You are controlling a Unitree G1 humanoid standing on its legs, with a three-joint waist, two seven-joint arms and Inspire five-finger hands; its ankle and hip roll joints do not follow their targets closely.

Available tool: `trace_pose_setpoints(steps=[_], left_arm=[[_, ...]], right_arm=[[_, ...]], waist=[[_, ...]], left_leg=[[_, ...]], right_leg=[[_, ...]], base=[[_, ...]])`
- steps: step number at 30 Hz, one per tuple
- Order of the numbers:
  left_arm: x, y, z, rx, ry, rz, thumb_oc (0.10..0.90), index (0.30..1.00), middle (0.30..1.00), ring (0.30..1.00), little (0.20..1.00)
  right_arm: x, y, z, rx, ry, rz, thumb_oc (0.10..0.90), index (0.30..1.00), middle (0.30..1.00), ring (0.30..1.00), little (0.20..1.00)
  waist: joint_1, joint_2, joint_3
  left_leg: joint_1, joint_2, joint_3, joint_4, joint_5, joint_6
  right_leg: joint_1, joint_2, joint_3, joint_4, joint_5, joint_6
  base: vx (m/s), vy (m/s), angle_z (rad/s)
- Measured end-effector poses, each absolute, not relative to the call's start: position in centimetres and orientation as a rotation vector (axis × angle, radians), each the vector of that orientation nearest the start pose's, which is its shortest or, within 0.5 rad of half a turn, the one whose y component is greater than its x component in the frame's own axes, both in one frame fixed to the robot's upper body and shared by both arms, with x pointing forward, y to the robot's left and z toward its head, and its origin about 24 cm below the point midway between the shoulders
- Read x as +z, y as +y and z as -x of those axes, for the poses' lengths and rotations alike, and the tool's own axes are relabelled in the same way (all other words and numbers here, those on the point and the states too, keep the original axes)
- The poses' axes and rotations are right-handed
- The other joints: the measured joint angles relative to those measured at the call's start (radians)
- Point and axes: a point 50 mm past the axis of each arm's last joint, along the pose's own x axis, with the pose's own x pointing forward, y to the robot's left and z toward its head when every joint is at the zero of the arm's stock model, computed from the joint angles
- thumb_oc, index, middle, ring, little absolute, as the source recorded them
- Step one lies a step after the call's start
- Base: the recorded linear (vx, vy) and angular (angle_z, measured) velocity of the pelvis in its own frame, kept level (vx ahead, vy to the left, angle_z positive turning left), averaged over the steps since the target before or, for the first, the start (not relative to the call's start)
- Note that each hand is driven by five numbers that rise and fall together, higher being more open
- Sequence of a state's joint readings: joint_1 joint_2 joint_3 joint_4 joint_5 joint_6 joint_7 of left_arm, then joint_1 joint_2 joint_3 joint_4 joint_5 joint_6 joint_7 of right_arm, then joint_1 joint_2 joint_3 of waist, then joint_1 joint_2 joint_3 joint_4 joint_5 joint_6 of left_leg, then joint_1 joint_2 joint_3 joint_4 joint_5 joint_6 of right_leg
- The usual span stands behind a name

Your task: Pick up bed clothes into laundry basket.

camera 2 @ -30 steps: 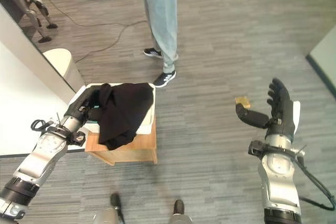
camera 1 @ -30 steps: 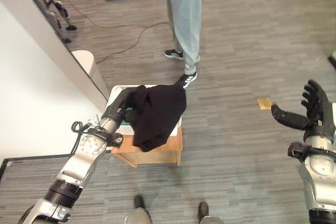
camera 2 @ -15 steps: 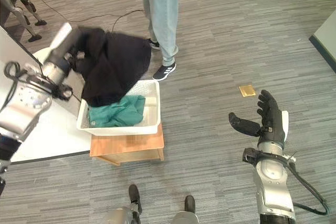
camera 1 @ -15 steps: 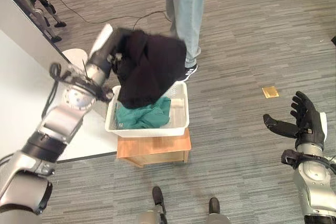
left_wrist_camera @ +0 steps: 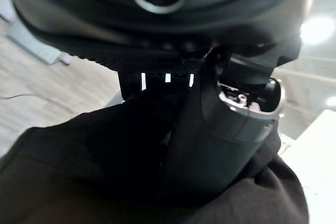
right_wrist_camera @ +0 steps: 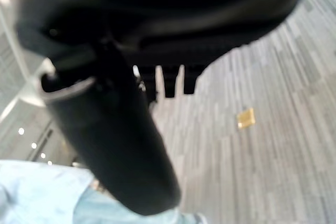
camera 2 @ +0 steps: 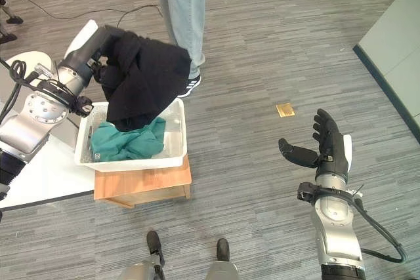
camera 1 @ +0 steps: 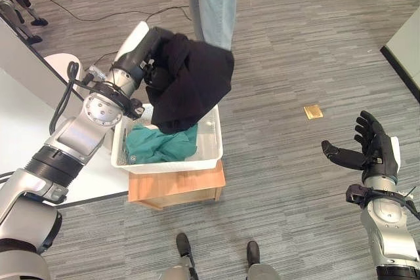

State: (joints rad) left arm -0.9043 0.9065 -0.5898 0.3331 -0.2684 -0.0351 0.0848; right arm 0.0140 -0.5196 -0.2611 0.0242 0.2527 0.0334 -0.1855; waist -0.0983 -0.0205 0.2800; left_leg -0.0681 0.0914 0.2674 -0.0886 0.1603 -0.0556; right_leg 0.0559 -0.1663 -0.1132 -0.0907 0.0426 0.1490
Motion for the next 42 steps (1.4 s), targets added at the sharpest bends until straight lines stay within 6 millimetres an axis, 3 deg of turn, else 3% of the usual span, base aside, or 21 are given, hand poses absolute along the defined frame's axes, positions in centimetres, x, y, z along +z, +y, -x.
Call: trace_pose_setpoints(steps=[5, 9, 12, 17, 22, 23, 24, 27, 29, 32, 33, 35, 38, 42], left_arm=[[22.9, 21.4, -36.7, -0.104, -0.321, -0.857, 0.4, 0.3, 0.3, 0.3, 0.3], [21.0, 22.5, -37.3, -0.068, -0.232, -0.836, 0.4, 0.3, 0.3, 0.3, 0.3], [19.5, 23.9, -37.3, -0.035, -0.153, -0.84, 0.4, 0.3, 0.3, 0.3, 0.3], [17.6, 24.4, -37.4, -0.005, -0.092, -0.785, 0.4, 0.3, 0.3, 0.3, 0.3], [15.3, 26.7, -37.6, 0.103, 0.036, -0.745, 0.4, 0.3, 0.3, 0.3, 0.3], [15.1, 26.7, -37.6, 0.104, 0.045, -0.746, 0.8, 0.9, 0.9, 0.9, 0.9], [15.0, 26.6, -37.6, 0.103, 0.05, -0.754, 0.8, 0.9, 0.9, 0.9, 0.9], [15.2, 26.0, -37.7, 0.089, 0.036, -0.756, 0.8, 0.9, 0.9, 0.9, 0.9], [16.8, 24.3, -37.7, 0.039, -0.051, -0.759, 0.8, 0.9, 0.9, 0.9, 0.9], [18.7, 22.2, -37.5, -0.025, -0.166, -0.752, 0.8, 0.9, 0.9, 0.9, 0.9], [19.3, 21.2, -37.4, -0.051, -0.208, -0.734, 0.8, 0.9, 0.9, 0.9, 0.9], [21.3, 20.6, -36.6, -0.083, -0.288, -0.743, 0.8, 0.9, 0.9, 0.9, 0.9], [23.2, 20.1, -36.1, -0.095, -0.384, -0.739, 0.8, 0.9, 0.9, 0.9, 0.9], [24.9, 20.7, -36.0, -0.07, -0.421, -0.761, 0.8, 0.9, 0.9, 0.9, 0.9]], right_arm=[[9.3, -31.5, -23.6, -0.448, -0.049, 0.261, 0.8, 0.9, 0.9, 0.9, 0.9], [9.1, -31.6, -23.4, -0.45, -0.04, 0.262, 0.8, 0.9, 0.9, 0.9, 0.9], [9.0, -31.7, -23.2, -0.456, -0.04, 0.263, 0.8, 0.9, 0.9, 0.9, 0.9], [8.7, -31.8, -22.9, -0.455, -0.028, 0.266, 0.8, 0.9, 0.9, 0.9, 0.9], [9.1, -31.7, -23.1, -0.452, -0.048, 0.265, 0.8, 0.9, 0.9, 0.9, 0.9], [9.0, -31.7, -23.0, -0.452, -0.051, 0.266, 0.8, 0.9, 0.9, 0.9, 0.9], [9.0, -31.7, -23.0, -0.452, -0.051, 0.266, 0.8, 0.9, 0.9, 0.9, 0.9], [9.4, -31.5, -23.3, -0.447, -0.066, 0.264, 0.8, 0.9, 0.9, 0.9, 0.9], [9.7, -31.4, -23.4, -0.444, -0.083, 0.264, 0.8, 0.9, 0.9, 0.9, 0.9], [10.0, -31.3, -23.5, -0.434, -0.097, 0.267, 0.8, 0.9, 0.9, 0.9, 0.9], [10.1, -31.2, -23.6, -0.433, -0.101, 0.268, 0.8, 0.9, 0.9, 0.9, 0.9], [10.3, -31.1, -23.7, -0.423, -0.108, 0.268, 0.8, 0.9, 0.9, 0.9, 0.9], [10.1, -31.1, -23.7, -0.41, -0.097, 0.27, 0.8, 0.9, 0.9, 0.9, 0.9], [10.8, -31.0, -24.2, -0.403, -0.122, 0.267, 0.8, 0.9, 0.9, 0.9, 0.9]], waist=[[-0.012, -0.056, 0.016], [-0.024, -0.104, 0.026], [-0.029, -0.127, 0.034], [-0.039, -0.155, 0.049], [-0.049, -0.227, 0.081], [-0.048, -0.235, 0.085], [-0.048, -0.238, 0.086], [-0.044, -0.235, 0.087], [-0.024, -0.221, 0.097], [-0.01, -0.181, 0.106], [-0.005, -0.148, 0.102], [0.008, -0.119, 0.107], [0.029, -0.081, 0.091], [0.034, -0.053, 0.076]], left_leg=[[-0.02, 0.005, 0.005, 0.0, 0.001, 0.0], [-0.029, 0.011, 0.024, 0.0, 0.001, 0.0], [-0.034, 0.015, 0.031, 0.0, 0.0, 0.0], [-0.057, 0.026, 0.034, 0.0, 0.002, -0.002], [-0.064, 0.036, 0.051, 0.0, 0.002, -0.006], [-0.066, 0.038, 0.051, 0.0, 0.003, -0.006], [-0.067, 0.043, 0.051, 0.0, 0.003, -0.006], [-0.067, 0.041, 0.05, 0.0, 0.002, -0.006], [-0.066, 0.038, 0.049, 0.0, 0.003, -0.006], [-0.065, 0.034, 0.029, 0.0, 0.004, -0.006], [-0.065, 0.03, 0.021, 0.0, 0.003, -0.006], [-0.064, 0.024, 0.019, 0.0, 0.004, -0.005], [-0.06, 0.023, 0.006, 0.0, 0.004, -0.005], [-0.06, 0.023, -0.004, 0.0, 0.01, -0.003]], right_leg=[[-0.024, 0.003, 0.008, 0.0, 0.008, 0.0], [-0.042, 0.008, 0.015, 0.0, 0.015, -0.005], [-0.056, 0.011, 0.029, 0.0, 0.017, -0.007], [-0.081, 0.022, 0.031, 0.0, 0.029, -0.003], [-0.099, 0.036, 0.033, 0.0, 0.036, -0.009], [-0.101, 0.037, 0.033, 0.0, 0.037, -0.01], [-0.102, 0.038, 0.033, 0.0, 0.037, -0.01], [-0.101, 0.039, 0.031, 0.0, 0.037, -0.01], [-0.098, 0.038, 0.027, 0.0, 0.037, -0.01], [-0.086, 0.031, 0.003, 0.0, 0.037, -0.01], [-0.08, 0.027, -0.013, 0.0, 0.037, -0.01], [-0.077, 0.022, -0.019, 0.0, 0.037, -0.01], [-0.067, 0.021, -0.027, 0.0, 0.037, -0.01], [-0.06, 0.023, -0.04, 0.0, 0.037, -0.01]], base=[[-0.04, 0.052, -0.04], [-0.02, 0.046, -0.1], [-0.03, 0.061, -0.14], [-0.02, 0.008, -0.04], [0.0, 0.018, -0.1], [0.01, 0.007, -0.04], [0.03, 0.015, 0.0], [0.04, 0.017, 0.0], [0.0, 0.005, 0.04], [0.01, 0.003, 0.18], [0.02, -0.001, 0.2], [0.02, -0.013, 0.11], [0.02, -0.012, 0.09], [0.01, -0.031, 0.07]])
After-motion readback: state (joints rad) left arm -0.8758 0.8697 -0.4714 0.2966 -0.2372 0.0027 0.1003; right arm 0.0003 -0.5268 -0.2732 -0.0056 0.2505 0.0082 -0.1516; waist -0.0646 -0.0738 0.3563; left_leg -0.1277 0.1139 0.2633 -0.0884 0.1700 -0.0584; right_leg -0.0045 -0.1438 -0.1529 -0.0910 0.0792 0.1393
